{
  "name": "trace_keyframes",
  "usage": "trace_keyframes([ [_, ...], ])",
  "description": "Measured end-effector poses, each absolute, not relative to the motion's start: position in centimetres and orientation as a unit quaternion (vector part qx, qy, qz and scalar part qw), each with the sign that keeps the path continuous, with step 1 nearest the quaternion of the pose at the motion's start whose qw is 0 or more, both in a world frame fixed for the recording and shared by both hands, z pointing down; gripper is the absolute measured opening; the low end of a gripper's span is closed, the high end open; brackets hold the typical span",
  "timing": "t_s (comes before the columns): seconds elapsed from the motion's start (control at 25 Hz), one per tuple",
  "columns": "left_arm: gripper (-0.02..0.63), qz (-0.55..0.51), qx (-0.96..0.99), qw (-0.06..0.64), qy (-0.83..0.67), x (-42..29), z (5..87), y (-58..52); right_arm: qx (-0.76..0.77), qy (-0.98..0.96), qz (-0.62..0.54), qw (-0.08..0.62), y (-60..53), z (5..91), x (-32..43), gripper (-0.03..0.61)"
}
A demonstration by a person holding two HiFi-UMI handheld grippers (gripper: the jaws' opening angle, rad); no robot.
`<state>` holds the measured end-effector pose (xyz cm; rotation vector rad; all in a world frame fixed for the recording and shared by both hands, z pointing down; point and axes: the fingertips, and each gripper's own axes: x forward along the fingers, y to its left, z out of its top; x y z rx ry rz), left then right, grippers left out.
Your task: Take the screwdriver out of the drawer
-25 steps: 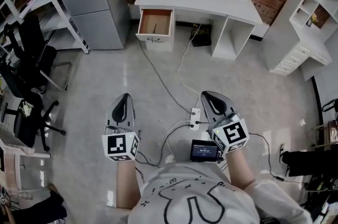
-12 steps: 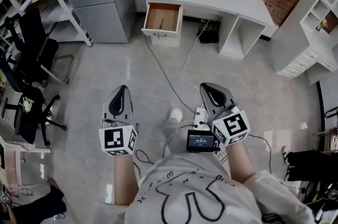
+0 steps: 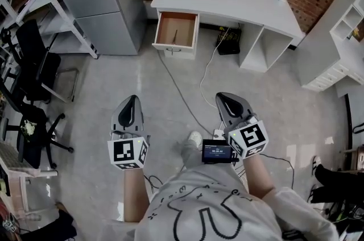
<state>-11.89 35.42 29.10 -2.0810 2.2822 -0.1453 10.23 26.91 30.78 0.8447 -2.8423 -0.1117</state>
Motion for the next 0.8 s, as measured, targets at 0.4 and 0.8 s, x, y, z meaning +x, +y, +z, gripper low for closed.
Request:
trace_keyframes([
  [0.4,0.008,-0.047,-0.677,0.02,0.734,-16.2,28.6,22.0,0.306,-0.947,-0.026,0.092,13.0,30.5,6.9,0.021],
  [0.8,0.008,-0.041,-0.688,0.012,0.724,-16.5,29.5,12.3,0.331,-0.939,-0.027,0.095,3.9,30.6,7.8,0.021],
])
